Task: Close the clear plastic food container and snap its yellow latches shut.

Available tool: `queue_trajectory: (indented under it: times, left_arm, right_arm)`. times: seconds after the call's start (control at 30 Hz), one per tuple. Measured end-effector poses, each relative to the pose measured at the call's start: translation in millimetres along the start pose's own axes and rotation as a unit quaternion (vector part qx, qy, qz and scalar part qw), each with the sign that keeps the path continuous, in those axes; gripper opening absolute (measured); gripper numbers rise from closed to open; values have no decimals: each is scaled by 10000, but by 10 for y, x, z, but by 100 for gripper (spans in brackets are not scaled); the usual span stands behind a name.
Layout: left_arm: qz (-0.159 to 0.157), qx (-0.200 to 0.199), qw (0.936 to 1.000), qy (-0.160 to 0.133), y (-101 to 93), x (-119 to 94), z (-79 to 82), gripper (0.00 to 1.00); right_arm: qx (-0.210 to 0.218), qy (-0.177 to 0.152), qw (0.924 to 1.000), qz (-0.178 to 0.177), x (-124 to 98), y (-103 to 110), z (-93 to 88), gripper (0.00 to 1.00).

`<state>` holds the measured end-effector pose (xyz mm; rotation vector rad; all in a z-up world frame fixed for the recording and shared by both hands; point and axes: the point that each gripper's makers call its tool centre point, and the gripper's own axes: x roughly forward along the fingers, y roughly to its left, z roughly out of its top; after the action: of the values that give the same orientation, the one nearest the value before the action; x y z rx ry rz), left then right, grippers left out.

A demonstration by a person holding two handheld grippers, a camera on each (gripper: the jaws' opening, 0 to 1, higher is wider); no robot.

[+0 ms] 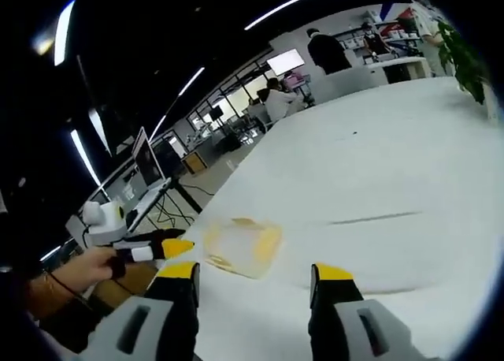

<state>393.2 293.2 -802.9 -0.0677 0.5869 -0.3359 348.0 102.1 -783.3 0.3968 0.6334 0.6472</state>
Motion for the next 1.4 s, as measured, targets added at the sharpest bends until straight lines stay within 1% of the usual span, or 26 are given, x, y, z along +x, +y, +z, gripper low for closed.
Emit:
queue_trajectory:
  times: [0.17,0.27,0.33,0.43,0.47,0.5,0.53,0.57,0.63,0.7,0.77,0.83,0.97,1.07,1.1,1.13,1.17,1.2,1.23,1.3,1.4]
  left_arm:
    - [16,5,10000,58,49,85,-32,63]
    - [14,-12,10000,87,40,121,-39,61]
    - [13,19,10000,87,28,146,-33,59]
    - [15,12,10000,95,26,184,-22,58]
    - [21,10,10000,95,36,206,-23,58]
    - [25,15,9999,101,41,219,-23,57]
    - [29,19,9999,111,42,230,-23,57]
    - [37,26,9999,119,44,240,-22,56]
    - [68,26,9999,132,65,263,-20,55]
    - [148,-2,9998,104,101,276,-15,52]
    - [183,-8,9998,80,127,288,-9,50]
    - [220,-8,9997,103,153,307,-17,49]
    - [276,56,9994,200,219,347,-62,48]
    - [341,70,9991,224,245,361,-76,45]
    - [395,166,9988,255,261,365,-88,44]
    - [514,361,9977,272,299,363,-94,43]
    - [614,427,9968,269,325,365,-98,40]
    - [621,524,9962,299,332,379,-123,37]
    - [619,556,9960,320,331,391,-139,36]
    - [589,609,9956,403,303,395,-150,36]
    - [636,625,9952,409,352,401,-160,36]
  right_arm:
    - [-104,68,9999,94,126,87,-15,54]
    - [-18,55,9999,136,208,126,-16,51]
    - [-50,72,9999,134,273,144,-29,49]
    - [-77,106,9999,77,355,134,-39,46]
    - [-130,83,9998,-98,387,97,-26,44]
    - [-427,27,9989,-172,414,62,-2,42]
    - [-514,78,9985,-179,440,69,-20,41]
    - [-447,102,9988,-144,481,110,-32,40]
    - [-537,74,9984,-161,530,120,-16,40]
    - [-543,50,9983,-194,584,121,3,39]
    - [-401,-23,9989,-232,635,110,24,37]
    - [-326,-20,9991,-273,691,92,10,36]
    - [-507,94,9978,-419,778,65,-56,34]
    - [-554,149,9969,-545,819,24,-93,31]
    - [-586,156,9964,-594,828,11,-100,30]
    - [-620,177,9956,-676,847,-13,-109,28]
    - [-587,199,9956,-698,863,-13,-113,27]
    - [-583,194,9959,-671,893,-4,-110,27]
    - [-586,198,9961,-630,918,5,-115,27]
    - [-537,264,9964,-605,963,18,-135,25]
    - [-667,293,9952,-647,1014,6,-149,24]
